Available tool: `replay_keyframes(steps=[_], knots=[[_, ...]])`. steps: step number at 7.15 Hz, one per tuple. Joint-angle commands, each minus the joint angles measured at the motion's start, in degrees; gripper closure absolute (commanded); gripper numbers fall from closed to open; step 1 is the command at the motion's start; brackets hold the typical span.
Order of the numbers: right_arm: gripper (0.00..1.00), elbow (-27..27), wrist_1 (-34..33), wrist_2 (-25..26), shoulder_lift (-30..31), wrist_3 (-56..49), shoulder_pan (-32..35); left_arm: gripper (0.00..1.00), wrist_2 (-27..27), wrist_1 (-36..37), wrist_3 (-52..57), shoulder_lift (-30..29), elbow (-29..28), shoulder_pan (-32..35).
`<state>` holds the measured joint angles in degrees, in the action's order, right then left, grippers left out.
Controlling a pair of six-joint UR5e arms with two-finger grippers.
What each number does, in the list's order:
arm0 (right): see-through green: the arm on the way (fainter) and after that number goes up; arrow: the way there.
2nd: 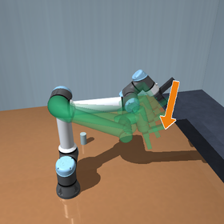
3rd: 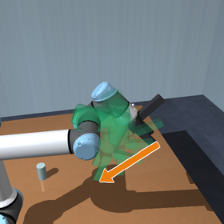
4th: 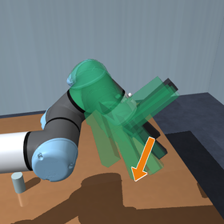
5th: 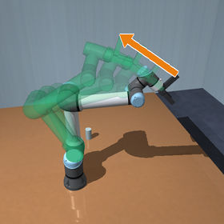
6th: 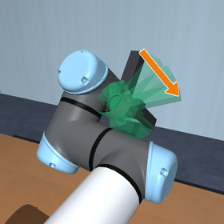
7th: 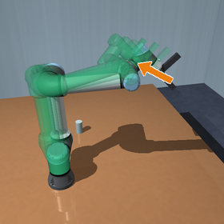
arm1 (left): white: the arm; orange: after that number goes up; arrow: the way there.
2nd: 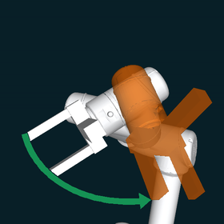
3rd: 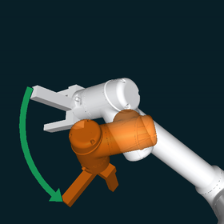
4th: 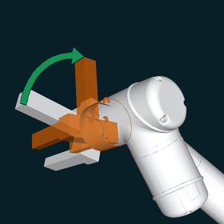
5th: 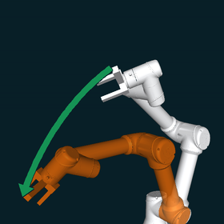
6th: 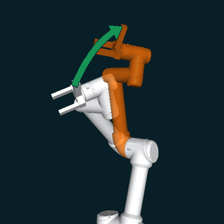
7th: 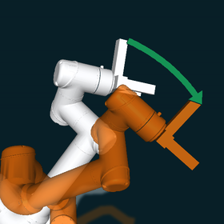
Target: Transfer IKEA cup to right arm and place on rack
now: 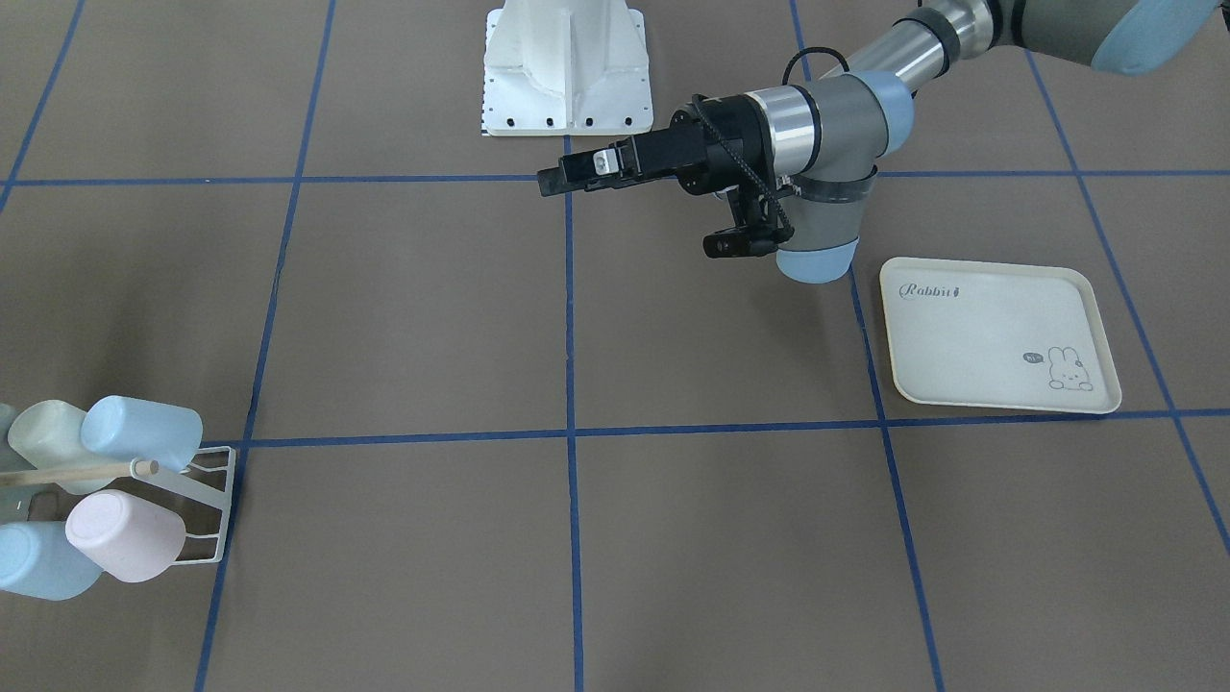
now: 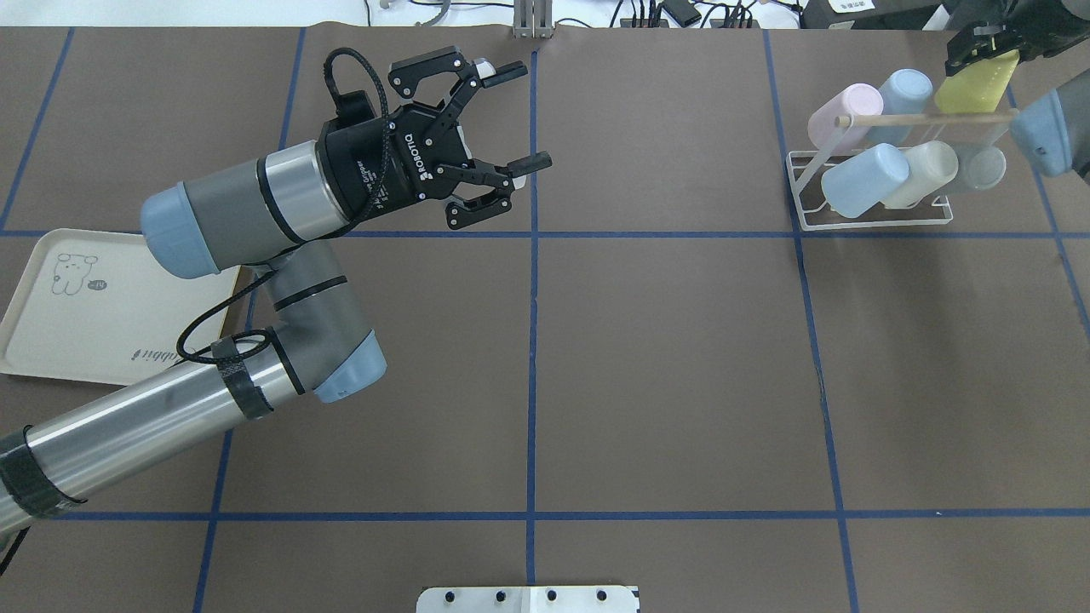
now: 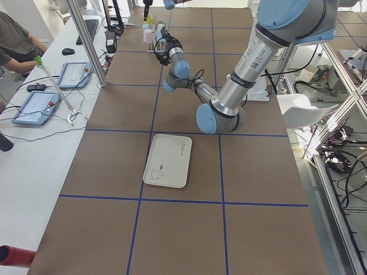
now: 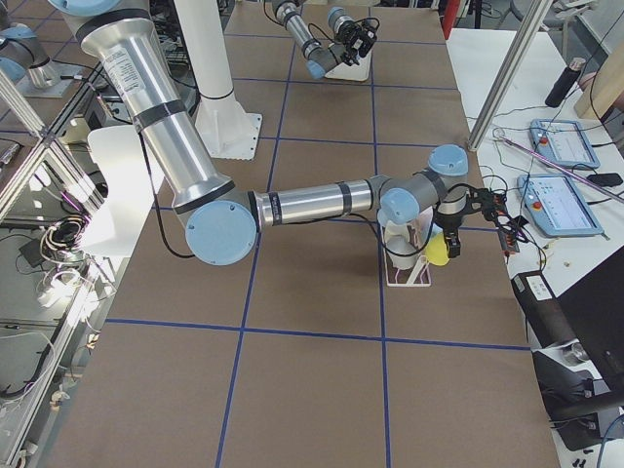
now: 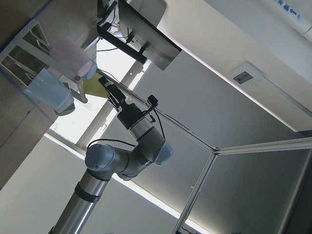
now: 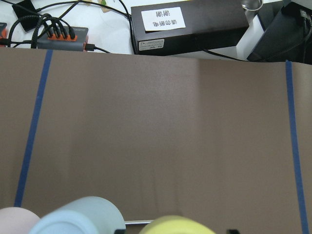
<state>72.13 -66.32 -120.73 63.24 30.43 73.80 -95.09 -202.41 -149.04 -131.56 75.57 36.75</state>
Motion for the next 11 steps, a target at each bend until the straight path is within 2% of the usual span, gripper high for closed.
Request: replay_keyframes(steps=[1, 3, 4, 6, 7, 8, 9, 10, 11], knots=[[0.00, 0.1, 0.0, -0.4, 0.3, -0.2, -0.1, 0.16, 0.0, 0.0, 0.0, 0.1, 0.1, 0.0], [0.00, 0.8, 0.0, -1.1, 0.1, -0.3, -0.1, 0.16, -0.5, 0.1, 0.3, 0.2, 0.0, 0.3], [0.00, 0.8, 0.0, -2.0, -0.4, -0.4, 0.2, 0.16, -3.0, 2.5, 4.9, 0.5, 0.1, 1.0], [0.00, 0.9, -0.5, -5.5, -0.6, -0.8, 3.9, 0.10, -19.0, 15.4, 20.6, 0.6, 0.5, 8.5], [0.00, 0.9, -0.8, -7.0, 0.0, -4.0, 6.0, 0.01, -24.6, 21.2, 26.7, 1.4, 0.5, 13.6], [0.00, 0.8, -1.3, -8.4, 1.0, -7.2, 8.6, 0.01, -29.3, 23.0, 32.6, 5.1, 0.4, 19.0], [0.00, 0.8, -4.2, -10.2, 1.3, -10.8, 11.0, 0.01, -33.7, 23.2, 43.5, 10.3, 0.2, 24.2], [0.00, 0.7, -8.3, -11.1, 1.5, -16.7, 13.1, 0.01, -34.9, 24.7, 56.1, 14.5, -0.4, 28.3], [0.00, 0.9, -11.5, -11.5, 1.8, -20.9, 14.4, 0.01, -35.2, 29.8, 69.2, 15.8, -1.6, 33.2]])
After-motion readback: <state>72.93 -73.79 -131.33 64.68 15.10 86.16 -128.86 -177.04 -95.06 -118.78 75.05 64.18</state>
